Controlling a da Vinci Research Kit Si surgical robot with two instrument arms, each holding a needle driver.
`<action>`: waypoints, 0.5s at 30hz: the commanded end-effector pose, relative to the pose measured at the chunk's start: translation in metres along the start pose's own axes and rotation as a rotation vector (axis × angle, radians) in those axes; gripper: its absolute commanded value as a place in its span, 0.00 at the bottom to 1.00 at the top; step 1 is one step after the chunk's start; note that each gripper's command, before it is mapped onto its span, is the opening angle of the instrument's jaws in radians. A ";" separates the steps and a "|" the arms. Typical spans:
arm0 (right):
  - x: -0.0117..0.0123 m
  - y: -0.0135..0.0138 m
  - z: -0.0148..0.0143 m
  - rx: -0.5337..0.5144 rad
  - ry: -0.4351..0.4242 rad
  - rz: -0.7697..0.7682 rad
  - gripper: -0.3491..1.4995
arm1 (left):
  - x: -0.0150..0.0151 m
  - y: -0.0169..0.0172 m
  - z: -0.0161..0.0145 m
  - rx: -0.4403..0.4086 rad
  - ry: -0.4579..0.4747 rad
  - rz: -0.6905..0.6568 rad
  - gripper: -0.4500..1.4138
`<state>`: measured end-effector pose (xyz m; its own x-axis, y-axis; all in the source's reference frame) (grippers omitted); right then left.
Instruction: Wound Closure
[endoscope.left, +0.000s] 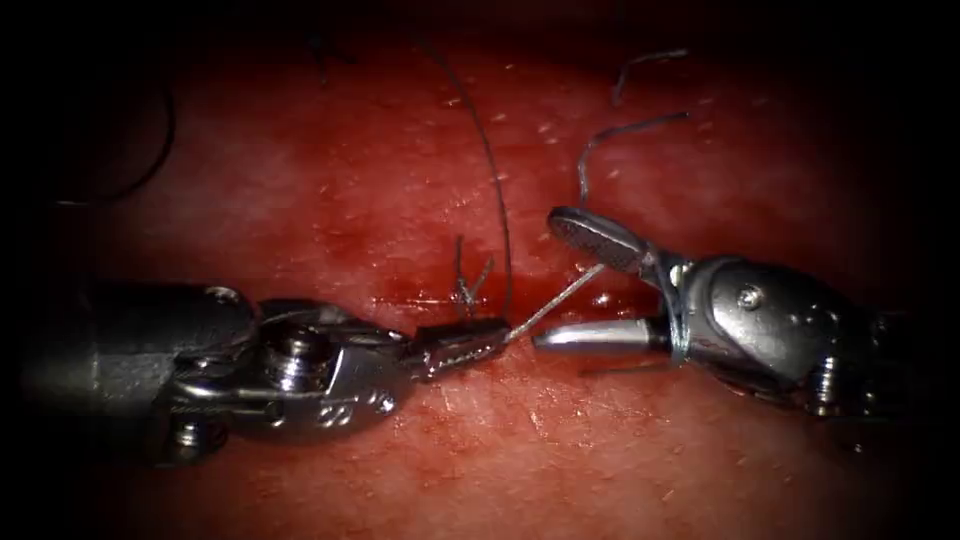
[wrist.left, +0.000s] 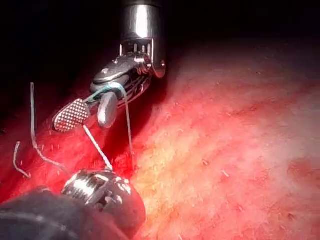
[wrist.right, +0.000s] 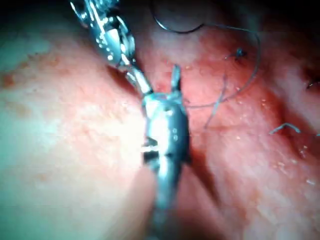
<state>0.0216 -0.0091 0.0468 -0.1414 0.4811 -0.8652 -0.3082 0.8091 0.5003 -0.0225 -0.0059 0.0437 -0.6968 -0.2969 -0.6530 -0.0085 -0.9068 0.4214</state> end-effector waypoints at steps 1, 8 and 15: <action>-0.0012 -0.0001 -0.0001 -0.037 -0.015 0.015 0.44 | 0.0004 0.0002 0.0005 0.009 -0.008 0.000 0.00; -0.0017 0.0002 -0.0011 -0.171 -0.102 0.028 0.39 | 0.0034 0.0010 -0.0015 0.066 -0.065 -0.017 0.00; -0.0019 0.0004 -0.0018 -0.218 -0.127 0.026 0.36 | 0.0052 0.0011 -0.0043 0.098 -0.088 0.002 0.00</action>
<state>0.0195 -0.0099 0.0480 -0.0371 0.5504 -0.8341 -0.5061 0.7093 0.4906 -0.0223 -0.0098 0.0373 -0.7587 -0.2697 -0.5929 -0.0742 -0.8686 0.4900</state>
